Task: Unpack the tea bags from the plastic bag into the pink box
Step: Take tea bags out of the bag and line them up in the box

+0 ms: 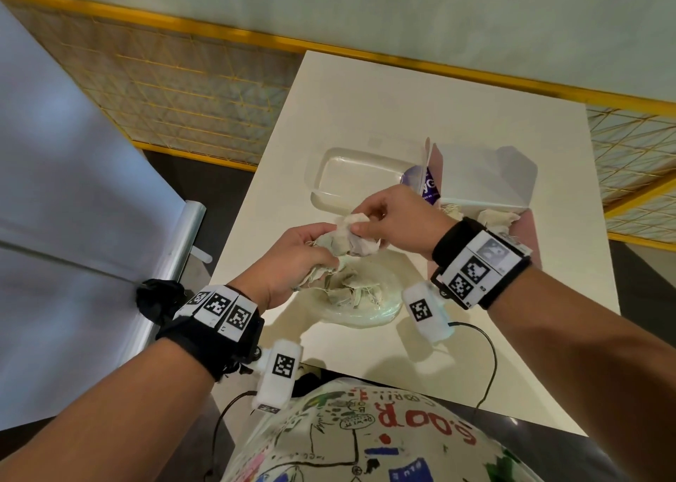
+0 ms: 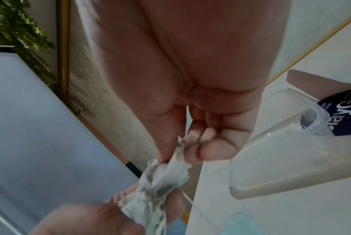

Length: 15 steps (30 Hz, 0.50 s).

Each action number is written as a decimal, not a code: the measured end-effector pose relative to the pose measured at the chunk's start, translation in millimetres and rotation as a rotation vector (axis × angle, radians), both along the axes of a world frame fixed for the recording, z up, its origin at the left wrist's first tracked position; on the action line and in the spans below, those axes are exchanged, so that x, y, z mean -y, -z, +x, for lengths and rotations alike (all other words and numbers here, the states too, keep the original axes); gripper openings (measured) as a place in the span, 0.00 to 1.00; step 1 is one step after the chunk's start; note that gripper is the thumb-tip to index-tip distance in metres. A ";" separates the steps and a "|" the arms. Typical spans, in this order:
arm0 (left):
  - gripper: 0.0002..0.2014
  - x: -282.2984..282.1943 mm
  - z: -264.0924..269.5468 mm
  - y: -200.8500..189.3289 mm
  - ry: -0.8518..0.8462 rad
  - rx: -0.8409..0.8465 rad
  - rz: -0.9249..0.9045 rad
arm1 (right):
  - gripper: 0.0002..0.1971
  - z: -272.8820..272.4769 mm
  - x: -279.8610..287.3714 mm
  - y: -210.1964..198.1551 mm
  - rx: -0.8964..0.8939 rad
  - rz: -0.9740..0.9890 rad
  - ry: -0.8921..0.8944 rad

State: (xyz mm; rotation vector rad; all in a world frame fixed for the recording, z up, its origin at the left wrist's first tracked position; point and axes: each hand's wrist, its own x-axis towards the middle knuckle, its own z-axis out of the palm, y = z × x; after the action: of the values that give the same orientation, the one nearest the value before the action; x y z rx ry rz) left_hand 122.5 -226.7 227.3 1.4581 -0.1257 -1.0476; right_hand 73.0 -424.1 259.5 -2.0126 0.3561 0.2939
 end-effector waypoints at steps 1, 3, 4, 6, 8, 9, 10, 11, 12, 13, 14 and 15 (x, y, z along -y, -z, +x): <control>0.21 -0.3 -0.5 0.2 0.001 0.002 -0.003 | 0.07 0.1 -0.6 1.6 0.017 -0.003 0.012; 0.22 -1.1 -0.8 2.3 0.001 -0.006 -0.011 | 0.07 -0.8 -0.7 3.8 0.050 0.058 0.079; 0.22 -0.9 -1.2 3.5 0.008 -0.008 -0.020 | 0.07 -1.8 -0.3 4.9 0.054 0.099 0.110; 0.23 0.3 -2.0 6.4 0.014 0.004 -0.035 | 0.06 -4.0 -0.1 7.1 0.033 0.181 0.146; 0.23 2.2 -2.3 9.0 0.015 0.025 -0.045 | 0.03 -6.8 -1.7 6.6 -0.019 0.315 0.175; 0.22 3.3 -2.9 9.0 0.025 0.033 -0.051 | 0.03 -7.7 -2.9 6.0 -0.043 0.395 0.204; 0.22 4.5 -3.9 8.0 0.039 0.036 -0.058 | 0.03 -8.1 -3.2 5.5 -0.051 0.456 0.240; 0.22 5.8 -5.0 6.7 0.050 0.033 -0.067 | 0.04 -8.3 -3.7 5.0 -0.040 0.487 0.281; 0.22 7.1 -6.2 4.4 0.048 0.018 -0.080 | 0.05 -8.2 -4.1 4.8 -0.015 0.499 0.319; 0.21 9.0 -8.0 2.0 0.032 -0.005 -0.093 | 0.06 -8.8 -4.3 4.9 0.015 0.497 0.347; 0.20 11.0 -9.4 0.1 0.010 -0.026 -0.099 | 0.08 -9.4 -4.9 5.8 0.045 0.489 0.361; 0.20 13.5 -10.8 -0.5 -0.016 -0.035 -0.098 | 0.11 -10.7 -5.7 6.5 0.068 0.475 0.362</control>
State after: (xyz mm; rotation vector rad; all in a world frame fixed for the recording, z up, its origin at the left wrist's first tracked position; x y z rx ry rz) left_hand 111.7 -240.2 227.8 1.3498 -0.1388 -1.0394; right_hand 62.3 -418.4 253.0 -1.4562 0.5427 0.0706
